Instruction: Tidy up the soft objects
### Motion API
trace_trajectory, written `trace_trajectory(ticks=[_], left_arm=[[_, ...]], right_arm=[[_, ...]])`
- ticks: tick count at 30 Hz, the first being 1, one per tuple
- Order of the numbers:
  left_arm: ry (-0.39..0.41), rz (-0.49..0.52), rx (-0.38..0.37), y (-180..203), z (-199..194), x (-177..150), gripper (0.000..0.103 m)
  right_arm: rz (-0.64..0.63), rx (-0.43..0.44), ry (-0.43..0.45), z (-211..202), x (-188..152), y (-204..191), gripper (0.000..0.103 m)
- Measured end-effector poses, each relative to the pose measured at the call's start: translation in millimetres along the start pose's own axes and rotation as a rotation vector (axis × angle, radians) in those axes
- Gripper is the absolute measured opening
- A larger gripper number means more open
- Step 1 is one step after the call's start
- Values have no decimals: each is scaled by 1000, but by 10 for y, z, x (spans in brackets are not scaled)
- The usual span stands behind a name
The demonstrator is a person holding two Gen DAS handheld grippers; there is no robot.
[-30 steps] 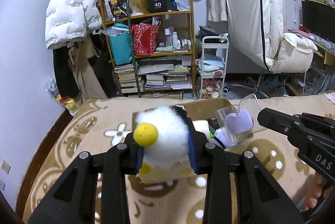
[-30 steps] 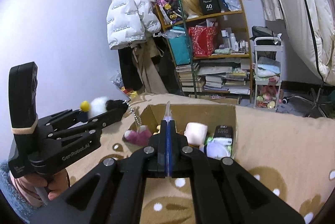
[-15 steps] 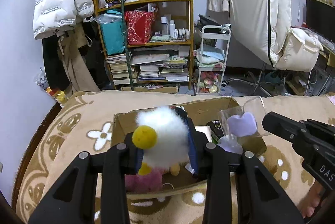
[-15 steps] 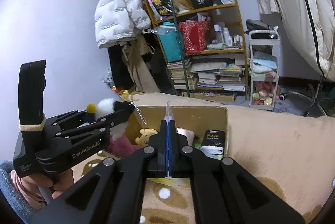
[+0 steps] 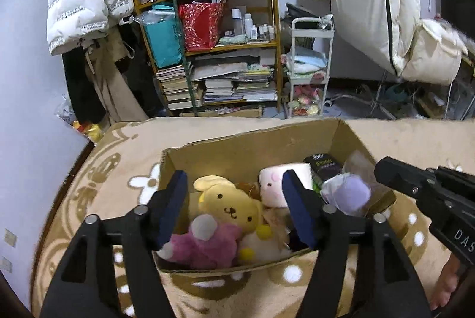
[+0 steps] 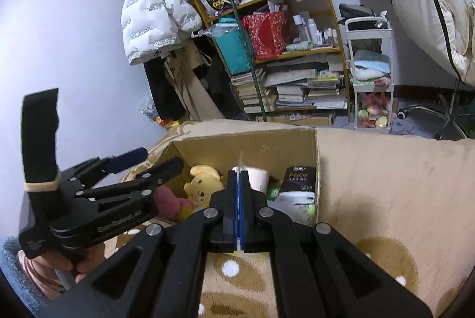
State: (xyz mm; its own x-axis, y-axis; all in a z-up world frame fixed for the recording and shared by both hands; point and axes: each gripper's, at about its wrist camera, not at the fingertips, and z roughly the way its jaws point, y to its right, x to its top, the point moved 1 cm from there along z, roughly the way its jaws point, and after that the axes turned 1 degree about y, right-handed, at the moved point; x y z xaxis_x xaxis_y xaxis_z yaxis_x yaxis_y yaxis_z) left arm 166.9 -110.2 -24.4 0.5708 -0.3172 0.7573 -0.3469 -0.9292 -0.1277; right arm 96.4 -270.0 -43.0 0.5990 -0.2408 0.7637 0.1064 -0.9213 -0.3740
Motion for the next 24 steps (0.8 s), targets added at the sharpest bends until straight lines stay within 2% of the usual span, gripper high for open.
trace_trajectory(ticks=[5,11,14,19,23,24], left_arm=[[11,-3,38,-73,-127,-61,85],[10,-43,93,-218,-312,-100,94],[25,-72,104,-294,-455,-113,97],[61,-103,115,-390,-748,-200,101],[87,-116,131,-434,-981,-300,102],[92,-120,135,-444,-1038,-325,102]], right_arm=[[2,9,-3,6,-5,1,2],[-2,26,7,-60,-3,-48,3],[-10,29,16,-136,-3,-86,8],[-47,16,38,-366,-55,-190,34],[-66,-4,53,-541,-90,-279,49],[-70,-9,59,-583,-101,-298,58]])
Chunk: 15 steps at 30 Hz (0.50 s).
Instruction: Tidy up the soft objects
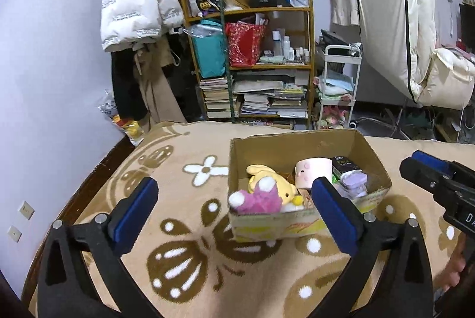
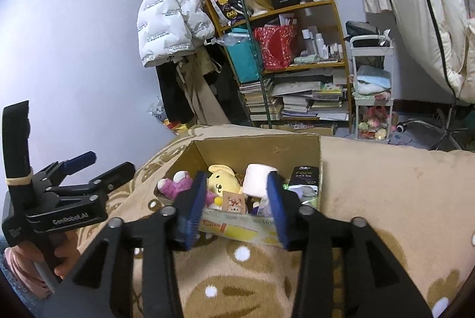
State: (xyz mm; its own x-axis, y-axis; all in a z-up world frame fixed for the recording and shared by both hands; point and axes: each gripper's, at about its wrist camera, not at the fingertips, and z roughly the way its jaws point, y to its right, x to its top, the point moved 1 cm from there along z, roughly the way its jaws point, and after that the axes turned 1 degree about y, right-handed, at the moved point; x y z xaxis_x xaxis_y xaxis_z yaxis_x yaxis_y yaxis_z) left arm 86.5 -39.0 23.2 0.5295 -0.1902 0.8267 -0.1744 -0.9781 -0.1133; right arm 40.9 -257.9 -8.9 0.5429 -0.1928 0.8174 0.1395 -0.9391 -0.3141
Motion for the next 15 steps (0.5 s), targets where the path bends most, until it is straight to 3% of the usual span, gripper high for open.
trace_trajectory(ticks=[4,7,15], left_arm=[[22,-14,2,-78,-245,-80,102],[41,-22,10,-126,-429,-130,102],[99,-67,20,-289,-820,-263,102]], right_arm=[[-23,-24,36,-202,-13,-89,88],[-34,-41,69,-337,-7,-158,103],[-39,-67,97,-636,-76,-251,103]])
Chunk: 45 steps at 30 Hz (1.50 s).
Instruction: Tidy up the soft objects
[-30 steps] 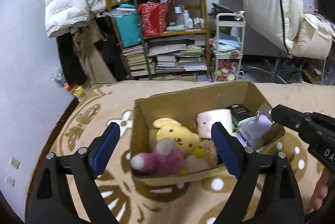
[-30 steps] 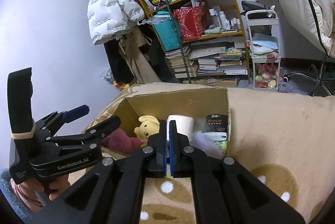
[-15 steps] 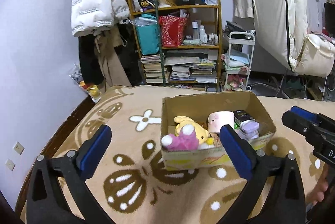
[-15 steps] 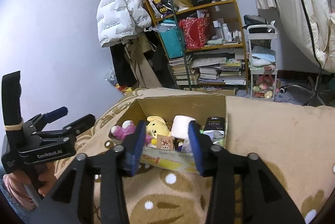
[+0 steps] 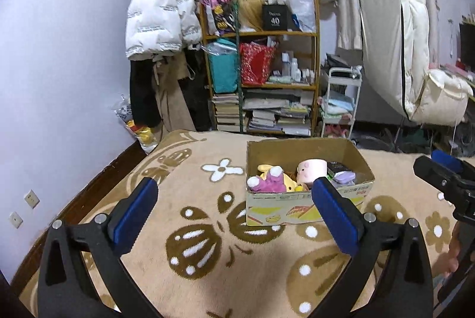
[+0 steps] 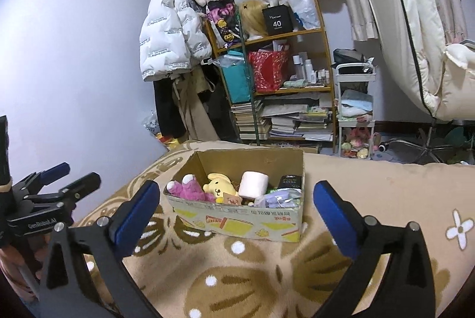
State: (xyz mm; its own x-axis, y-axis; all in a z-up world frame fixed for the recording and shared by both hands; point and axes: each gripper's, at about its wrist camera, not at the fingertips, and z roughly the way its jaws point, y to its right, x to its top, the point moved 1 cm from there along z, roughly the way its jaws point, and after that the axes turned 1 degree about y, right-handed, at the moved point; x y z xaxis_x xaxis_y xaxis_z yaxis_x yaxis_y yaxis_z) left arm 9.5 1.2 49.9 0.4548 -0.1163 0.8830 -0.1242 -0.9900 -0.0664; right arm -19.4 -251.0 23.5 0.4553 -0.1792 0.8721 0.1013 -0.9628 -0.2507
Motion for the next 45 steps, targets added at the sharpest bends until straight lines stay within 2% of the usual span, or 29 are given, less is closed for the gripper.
trace_trajectory(ticks=[7,9,12,18,30,45], left_arm=[[15,-7,9,-85,-159,-128,102],[16,-17,-30,-106,-157,-166,102],[9,-27,-45,-121,-120,-213,102],[10,3,-26,-83,-60,-277,102],[-48,22,-29,-52,118,-394,102],[-37,53,-8,-25,118,-439,102]], right_arm=[[-15,-30,9,-197,-82,-34,103],[-22,-27,12,-220,-107,-31,103],[-39,-50,15,-215,-131,-31,103],[-47,-66,9,-174,-183,9,103],[-13,-79,-2,-131,-195,100,103],[-4,-87,-5,-99,-238,124,103]])
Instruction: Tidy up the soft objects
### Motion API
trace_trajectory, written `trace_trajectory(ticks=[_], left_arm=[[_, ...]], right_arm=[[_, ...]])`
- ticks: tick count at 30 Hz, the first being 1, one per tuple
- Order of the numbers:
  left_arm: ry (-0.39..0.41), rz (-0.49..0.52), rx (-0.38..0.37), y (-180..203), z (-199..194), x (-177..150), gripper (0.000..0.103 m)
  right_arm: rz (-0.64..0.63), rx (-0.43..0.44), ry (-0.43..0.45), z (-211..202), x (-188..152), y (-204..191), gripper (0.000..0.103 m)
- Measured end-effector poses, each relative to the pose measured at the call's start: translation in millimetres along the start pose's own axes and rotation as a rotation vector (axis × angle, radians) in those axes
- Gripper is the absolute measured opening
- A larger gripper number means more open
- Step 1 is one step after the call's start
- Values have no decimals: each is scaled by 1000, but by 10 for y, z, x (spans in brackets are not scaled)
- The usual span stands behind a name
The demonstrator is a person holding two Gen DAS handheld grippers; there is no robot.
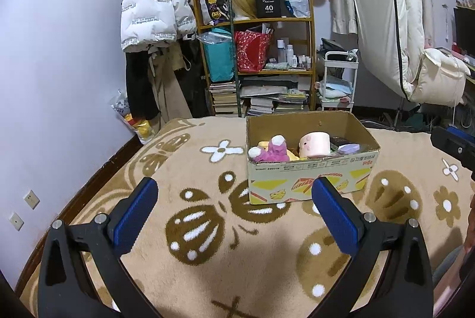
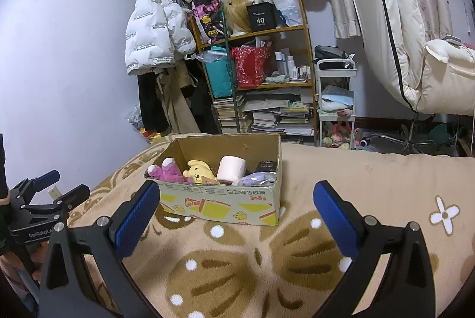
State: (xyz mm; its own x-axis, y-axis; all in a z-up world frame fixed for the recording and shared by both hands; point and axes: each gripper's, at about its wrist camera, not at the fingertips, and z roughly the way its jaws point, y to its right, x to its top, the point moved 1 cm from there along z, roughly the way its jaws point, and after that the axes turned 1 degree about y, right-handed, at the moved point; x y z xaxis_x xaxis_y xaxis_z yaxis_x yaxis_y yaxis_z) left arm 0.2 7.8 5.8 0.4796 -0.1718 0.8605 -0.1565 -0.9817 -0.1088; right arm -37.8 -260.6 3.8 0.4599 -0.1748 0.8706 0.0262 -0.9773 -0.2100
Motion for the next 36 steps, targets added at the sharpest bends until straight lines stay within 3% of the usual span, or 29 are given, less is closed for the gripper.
trace_trajectory(ticks=[36], left_arm=[[-11,29,5,50,9,-19,102]], right_arm=[[2,-4,-13,15,-35,11,103]])
